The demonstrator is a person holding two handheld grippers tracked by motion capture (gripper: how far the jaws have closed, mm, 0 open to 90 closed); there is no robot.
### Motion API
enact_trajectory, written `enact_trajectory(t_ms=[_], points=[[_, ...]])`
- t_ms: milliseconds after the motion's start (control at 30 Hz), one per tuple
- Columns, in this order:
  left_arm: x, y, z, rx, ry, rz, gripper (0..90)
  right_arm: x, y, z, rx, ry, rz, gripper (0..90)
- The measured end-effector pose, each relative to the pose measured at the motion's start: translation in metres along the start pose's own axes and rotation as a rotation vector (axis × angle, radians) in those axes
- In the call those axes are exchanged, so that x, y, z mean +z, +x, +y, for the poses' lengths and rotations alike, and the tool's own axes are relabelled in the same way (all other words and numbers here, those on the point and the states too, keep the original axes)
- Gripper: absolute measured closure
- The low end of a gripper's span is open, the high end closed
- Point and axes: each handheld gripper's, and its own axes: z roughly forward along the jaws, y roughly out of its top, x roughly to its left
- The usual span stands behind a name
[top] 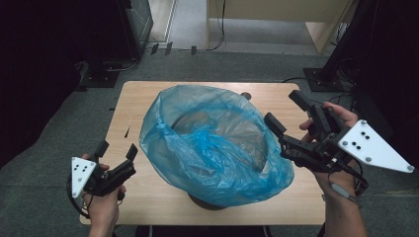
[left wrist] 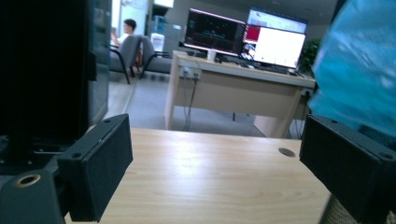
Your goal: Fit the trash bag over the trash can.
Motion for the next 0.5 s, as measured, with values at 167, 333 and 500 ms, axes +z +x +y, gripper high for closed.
enact_trajectory(t_ms=[167,333,500], points=[[-0.007,0.009,0.008,-0.010,-0.026,0.027,9.9,-0.007,-0.006,-0.004,0.007,-0.004,-0.030,28.8],[-0.014,0.013,0.019,-0.018,-0.046,0.029,9.9,-0.012,-0.007,-0.011,0.003,0.008,-0.062,28.8],[-0.025,0.007,0.033,-0.020,-0.079,-0.004,9.9,-0.015,-0.009,-0.022,0.011,0.027,-0.090,28.9]])
